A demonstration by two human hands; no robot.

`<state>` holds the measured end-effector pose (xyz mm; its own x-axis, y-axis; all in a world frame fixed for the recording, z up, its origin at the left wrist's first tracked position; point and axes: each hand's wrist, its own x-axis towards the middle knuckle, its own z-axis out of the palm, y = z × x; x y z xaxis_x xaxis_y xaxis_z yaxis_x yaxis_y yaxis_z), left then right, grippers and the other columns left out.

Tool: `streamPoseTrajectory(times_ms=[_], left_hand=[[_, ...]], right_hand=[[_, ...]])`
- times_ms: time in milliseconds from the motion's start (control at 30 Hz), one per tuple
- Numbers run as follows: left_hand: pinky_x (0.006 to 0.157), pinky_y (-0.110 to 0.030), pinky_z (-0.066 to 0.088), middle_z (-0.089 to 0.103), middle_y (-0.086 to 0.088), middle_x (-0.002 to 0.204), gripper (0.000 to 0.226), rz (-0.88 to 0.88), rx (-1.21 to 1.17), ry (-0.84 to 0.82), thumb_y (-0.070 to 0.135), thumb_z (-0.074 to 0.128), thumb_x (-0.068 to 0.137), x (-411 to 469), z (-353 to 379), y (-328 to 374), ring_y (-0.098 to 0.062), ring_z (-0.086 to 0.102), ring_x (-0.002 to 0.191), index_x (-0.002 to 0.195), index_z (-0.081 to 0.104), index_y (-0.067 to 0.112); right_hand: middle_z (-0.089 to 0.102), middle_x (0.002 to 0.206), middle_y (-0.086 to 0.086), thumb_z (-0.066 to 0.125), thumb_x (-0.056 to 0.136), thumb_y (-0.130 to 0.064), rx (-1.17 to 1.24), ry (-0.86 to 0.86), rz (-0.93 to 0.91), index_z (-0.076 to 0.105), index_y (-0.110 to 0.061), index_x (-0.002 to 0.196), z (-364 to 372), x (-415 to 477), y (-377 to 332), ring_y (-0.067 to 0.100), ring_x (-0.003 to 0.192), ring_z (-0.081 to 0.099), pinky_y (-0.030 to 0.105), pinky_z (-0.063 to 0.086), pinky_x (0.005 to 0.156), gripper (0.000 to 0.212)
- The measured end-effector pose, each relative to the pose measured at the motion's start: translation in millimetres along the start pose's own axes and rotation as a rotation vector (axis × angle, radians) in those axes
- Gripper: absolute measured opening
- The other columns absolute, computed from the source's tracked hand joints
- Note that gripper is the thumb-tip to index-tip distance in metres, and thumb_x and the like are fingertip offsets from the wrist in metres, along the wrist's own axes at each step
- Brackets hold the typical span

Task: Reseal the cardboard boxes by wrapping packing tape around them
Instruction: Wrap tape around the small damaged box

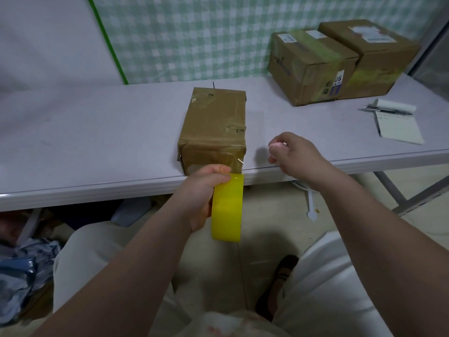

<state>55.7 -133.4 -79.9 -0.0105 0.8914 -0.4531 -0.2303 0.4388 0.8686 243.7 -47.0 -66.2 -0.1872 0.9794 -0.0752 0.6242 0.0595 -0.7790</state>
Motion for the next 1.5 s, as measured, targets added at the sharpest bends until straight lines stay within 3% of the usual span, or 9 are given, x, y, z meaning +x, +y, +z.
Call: streamPoseTrajectory(times_ms=[100,200,267,367,467,667,900,1133,1500], left_hand=[[0.088,-0.047,0.049,0.062,-0.010,0.096,0.014,-0.007,0.001,0.008,0.010,0.053,0.093,-0.9,0.7,0.8,-0.027,0.060,0.088,0.101,0.061,0.018],[0.087,-0.045,0.049,0.061,-0.010,0.093,0.014,-0.007,-0.010,0.013,0.010,0.053,0.092,-1.0,0.8,1.2,-0.026,0.060,0.086,0.099,0.061,0.019],[0.089,-0.048,0.049,0.061,-0.011,0.095,0.013,-0.002,0.005,0.020,0.010,0.055,0.091,-0.6,0.4,0.5,-0.028,0.060,0.088,0.098,0.061,0.019],[0.091,-0.052,0.047,0.062,-0.013,0.099,0.014,0.002,0.028,0.021,0.012,0.056,0.090,-1.5,0.5,0.6,-0.030,0.061,0.092,0.101,0.062,0.019],[0.092,-0.052,0.047,0.062,-0.016,0.102,0.015,0.017,0.028,0.015,0.009,0.054,0.091,-3.4,1.4,1.9,-0.031,0.060,0.094,0.102,0.062,0.015],[0.094,-0.051,0.045,0.061,-0.017,0.101,0.013,0.030,0.055,0.031,0.008,0.052,0.092,-2.3,0.0,3.6,-0.032,0.058,0.096,0.095,0.062,0.016],[0.076,-0.038,0.049,0.061,-0.013,0.091,0.014,0.018,0.029,0.020,0.007,0.051,0.092,-1.9,-3.8,5.7,-0.029,0.059,0.085,0.097,0.061,0.015],[0.092,-0.053,0.047,0.064,-0.015,0.094,0.014,0.039,0.044,0.031,0.008,0.055,0.088,-0.2,-6.2,8.2,-0.033,0.060,0.092,0.093,0.066,0.015],[0.089,-0.047,0.048,0.062,-0.014,0.098,0.009,0.006,0.141,0.040,0.012,0.060,0.088,2.2,-9.1,14.6,-0.032,0.059,0.094,0.091,0.065,0.019]], right_hand=[[0.065,0.100,0.003,0.042,0.100,-0.016,0.138,-0.237,-0.012,0.053,-0.015,0.115,-10.3,-22.8,-18.8,0.012,0.071,0.051,0.024,0.044,0.063,0.019],[0.069,0.095,0.001,0.046,0.099,-0.014,0.138,-0.301,-0.112,0.058,-0.011,0.110,-16.1,-36.3,-32.7,0.007,0.066,0.053,0.019,0.045,0.059,0.017],[0.070,0.082,-0.006,0.049,0.098,-0.019,-0.029,-0.277,-0.222,0.063,-0.013,0.102,-13.2,-41.9,-43.2,0.004,0.062,0.054,0.018,0.045,0.058,0.016],[0.067,0.081,-0.001,0.049,0.097,-0.032,-0.383,-0.168,-0.374,0.064,-0.011,0.088,1.1,-44.9,-56.4,0.013,0.074,0.057,0.031,0.046,0.068,0.027],[0.057,0.077,0.002,0.048,0.098,-0.035,-0.568,-0.097,-0.443,0.056,-0.012,0.084,15.6,-43.6,-64.6,0.018,0.074,0.050,0.031,0.035,0.061,0.029],[0.030,0.066,-0.006,0.044,0.100,-0.038,-0.764,-0.104,-0.459,0.043,-0.018,0.083,23.2,-40.4,-77.0,0.020,0.072,0.040,0.028,0.027,0.063,0.026],[0.038,0.076,0.000,0.042,0.101,-0.034,-0.842,-0.165,-0.442,0.042,-0.019,0.085,26.0,-38.5,-89.5,0.021,0.073,0.040,0.029,0.028,0.063,0.022],[0.042,0.083,0.002,0.041,0.101,-0.034,-0.966,-0.192,-0.450,0.044,-0.022,0.088,27.4,-32.0,-91.1,0.021,0.077,0.041,0.030,0.032,0.065,0.018],[0.034,0.073,-0.001,0.038,0.102,-0.031,-1.056,-0.231,-0.434,0.043,-0.021,0.090,16.8,-30.9,-87.2,0.019,0.075,0.043,0.028,0.027,0.051,0.017]])
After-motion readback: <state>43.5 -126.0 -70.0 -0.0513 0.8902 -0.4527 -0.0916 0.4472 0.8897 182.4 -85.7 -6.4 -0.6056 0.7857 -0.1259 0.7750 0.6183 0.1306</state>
